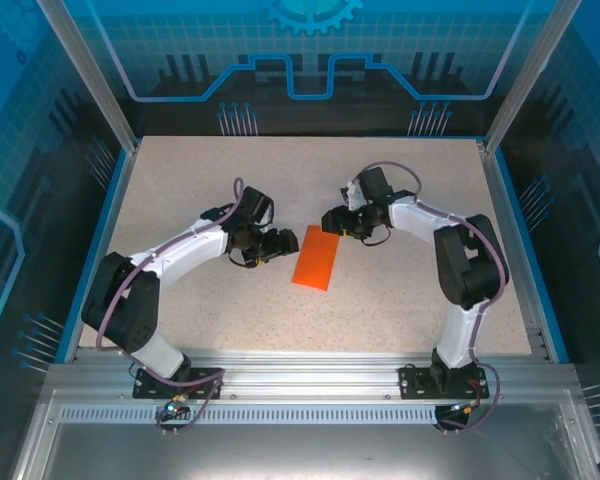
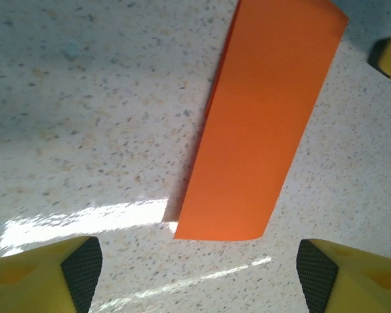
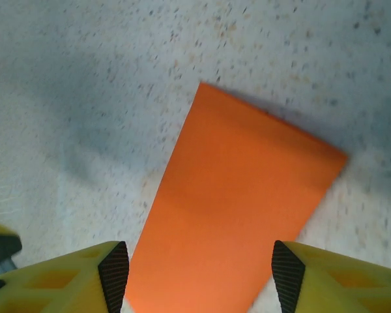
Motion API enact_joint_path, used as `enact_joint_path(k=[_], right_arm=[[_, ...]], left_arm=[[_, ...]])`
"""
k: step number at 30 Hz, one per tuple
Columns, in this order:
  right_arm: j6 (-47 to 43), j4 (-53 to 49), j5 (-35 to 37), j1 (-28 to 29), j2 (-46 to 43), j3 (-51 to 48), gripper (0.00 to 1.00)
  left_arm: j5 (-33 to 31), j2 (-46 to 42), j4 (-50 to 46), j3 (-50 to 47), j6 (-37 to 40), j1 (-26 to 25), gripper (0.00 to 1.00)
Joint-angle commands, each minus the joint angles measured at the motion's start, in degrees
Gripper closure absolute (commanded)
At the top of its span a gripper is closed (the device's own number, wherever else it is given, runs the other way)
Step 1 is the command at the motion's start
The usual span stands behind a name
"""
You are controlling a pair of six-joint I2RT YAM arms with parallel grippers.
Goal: Fold a paper plane with a square sheet of paper (fold left side to right side)
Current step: Third fold the triangle at the center of the table.
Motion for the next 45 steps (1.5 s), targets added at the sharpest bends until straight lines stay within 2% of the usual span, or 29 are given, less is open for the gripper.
enact_joint_path(k=[1, 6, 19, 27, 31, 45], right_arm=[[-0.54, -2.02, 1.29, 1.04, 3.25, 3.44, 0.37], [-2.05, -4.80, 3.82, 1.03, 5.63, 4.40, 0.37], [-3.81, -5.67, 3.12, 1.04, 7.00, 3.98, 0.38], [-4.17, -5.86, 2.81, 1.13, 6.95, 3.81, 0.38], [-4.34, -5.78, 2.92, 1.13, 6.95, 3.64, 0.38], [-4.43, -4.75, 3.15, 1.14, 6.21, 3.68, 0.38]], left_arm=[[3.41, 1.94, 4.72, -0.36, -0.87, 0.70, 0.18], [4.23, 5.12, 5.49, 0.65, -0.78, 0.68, 0.17], [9.82, 13.89, 9.04, 3.56, -2.18, 0.26, 0.22], [11.88, 16.60, 11.77, 5.04, -3.83, -0.58, 0.30], [10.66, 15.76, 13.11, 4.28, -5.08, -0.68, 0.34], [8.63, 13.44, 13.68, 1.64, -6.32, -1.31, 0.73]])
